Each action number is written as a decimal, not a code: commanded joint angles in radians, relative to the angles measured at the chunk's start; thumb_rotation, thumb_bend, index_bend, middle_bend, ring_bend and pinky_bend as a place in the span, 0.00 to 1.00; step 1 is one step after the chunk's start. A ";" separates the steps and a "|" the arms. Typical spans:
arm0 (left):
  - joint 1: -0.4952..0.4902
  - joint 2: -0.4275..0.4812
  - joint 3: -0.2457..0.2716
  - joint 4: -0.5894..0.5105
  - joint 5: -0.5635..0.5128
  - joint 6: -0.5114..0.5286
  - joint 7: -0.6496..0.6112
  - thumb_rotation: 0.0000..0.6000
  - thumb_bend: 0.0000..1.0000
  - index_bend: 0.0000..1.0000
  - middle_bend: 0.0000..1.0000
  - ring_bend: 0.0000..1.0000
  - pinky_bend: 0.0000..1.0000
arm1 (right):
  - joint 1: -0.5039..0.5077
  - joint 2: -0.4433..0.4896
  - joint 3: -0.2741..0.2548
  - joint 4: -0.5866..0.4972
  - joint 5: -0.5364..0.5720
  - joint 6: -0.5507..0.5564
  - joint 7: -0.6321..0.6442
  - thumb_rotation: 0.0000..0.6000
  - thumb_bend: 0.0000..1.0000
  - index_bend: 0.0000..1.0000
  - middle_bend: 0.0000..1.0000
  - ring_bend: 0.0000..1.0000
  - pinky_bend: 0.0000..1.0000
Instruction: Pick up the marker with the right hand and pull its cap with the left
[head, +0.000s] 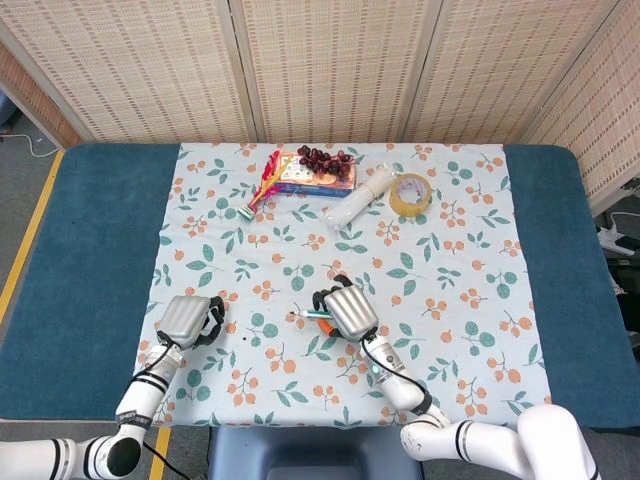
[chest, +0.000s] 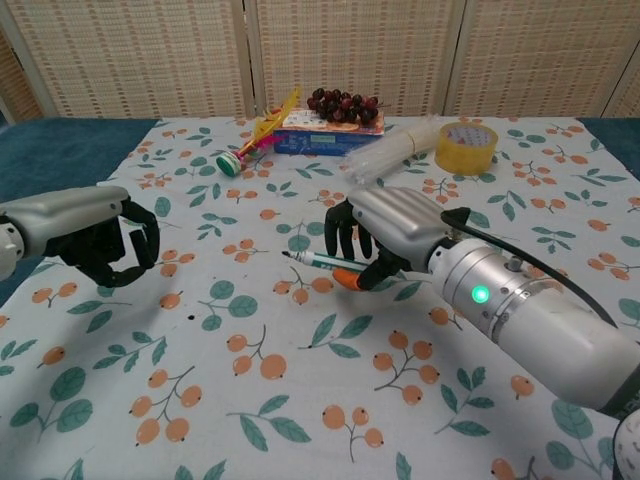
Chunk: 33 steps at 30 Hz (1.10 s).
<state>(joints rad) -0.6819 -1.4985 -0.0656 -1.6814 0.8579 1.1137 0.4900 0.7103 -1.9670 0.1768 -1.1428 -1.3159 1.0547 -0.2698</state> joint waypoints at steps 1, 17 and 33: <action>-0.005 -0.021 0.002 0.017 -0.002 -0.015 0.014 1.00 0.61 0.59 1.00 0.87 0.96 | -0.006 -0.006 -0.015 0.017 -0.024 0.012 0.008 1.00 0.41 0.84 0.79 0.51 0.22; 0.002 0.001 -0.019 -0.013 0.013 -0.046 -0.011 1.00 0.41 0.02 0.96 0.86 0.96 | -0.031 0.102 0.033 -0.167 0.119 -0.028 -0.158 1.00 0.29 0.00 0.35 0.24 0.18; 0.031 0.122 -0.033 -0.206 0.162 0.087 0.029 1.00 0.37 0.00 0.14 0.51 0.89 | -0.090 0.325 0.032 -0.470 0.106 0.046 -0.166 1.00 0.21 0.00 0.22 0.12 0.11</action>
<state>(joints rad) -0.6705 -1.4157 -0.0966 -1.8427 0.9614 1.1632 0.5387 0.6468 -1.7130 0.2216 -1.5419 -1.1828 1.0766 -0.4500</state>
